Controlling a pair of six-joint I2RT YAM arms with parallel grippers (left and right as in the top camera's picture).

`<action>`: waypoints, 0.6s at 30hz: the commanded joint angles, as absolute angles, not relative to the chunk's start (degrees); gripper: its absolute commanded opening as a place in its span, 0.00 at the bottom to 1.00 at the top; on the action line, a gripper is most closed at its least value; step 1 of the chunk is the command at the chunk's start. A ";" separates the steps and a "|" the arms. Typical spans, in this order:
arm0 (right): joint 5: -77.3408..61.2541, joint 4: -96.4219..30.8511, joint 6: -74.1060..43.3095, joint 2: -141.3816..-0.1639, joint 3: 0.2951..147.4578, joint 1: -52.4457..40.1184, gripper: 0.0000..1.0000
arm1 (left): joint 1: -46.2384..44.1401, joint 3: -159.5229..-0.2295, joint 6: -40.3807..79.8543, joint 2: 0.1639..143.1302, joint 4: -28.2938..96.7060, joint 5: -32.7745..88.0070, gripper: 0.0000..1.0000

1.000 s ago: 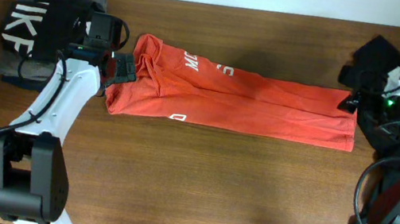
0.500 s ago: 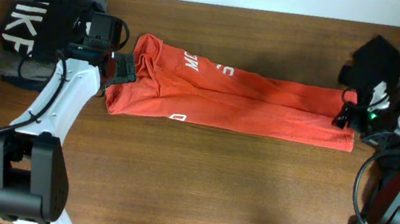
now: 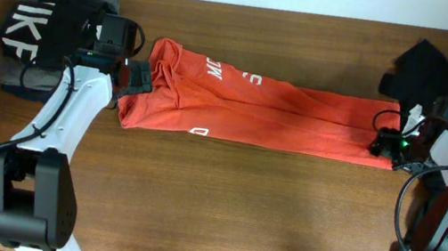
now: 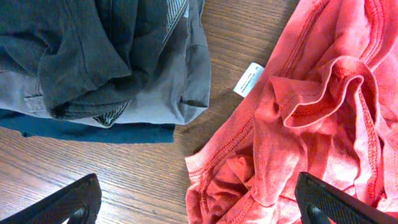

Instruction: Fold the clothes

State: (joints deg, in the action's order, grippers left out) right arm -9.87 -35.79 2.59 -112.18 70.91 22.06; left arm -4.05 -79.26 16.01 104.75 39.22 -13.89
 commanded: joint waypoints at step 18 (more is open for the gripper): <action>-11.75 -20.99 1.02 -116.49 67.29 21.76 0.72 | -3.95 -80.18 15.29 105.16 39.31 -14.13 0.99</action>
State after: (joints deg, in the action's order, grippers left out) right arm -9.82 -21.58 1.72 -113.10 68.66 22.06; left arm -4.05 -79.26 16.01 104.75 39.27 -13.89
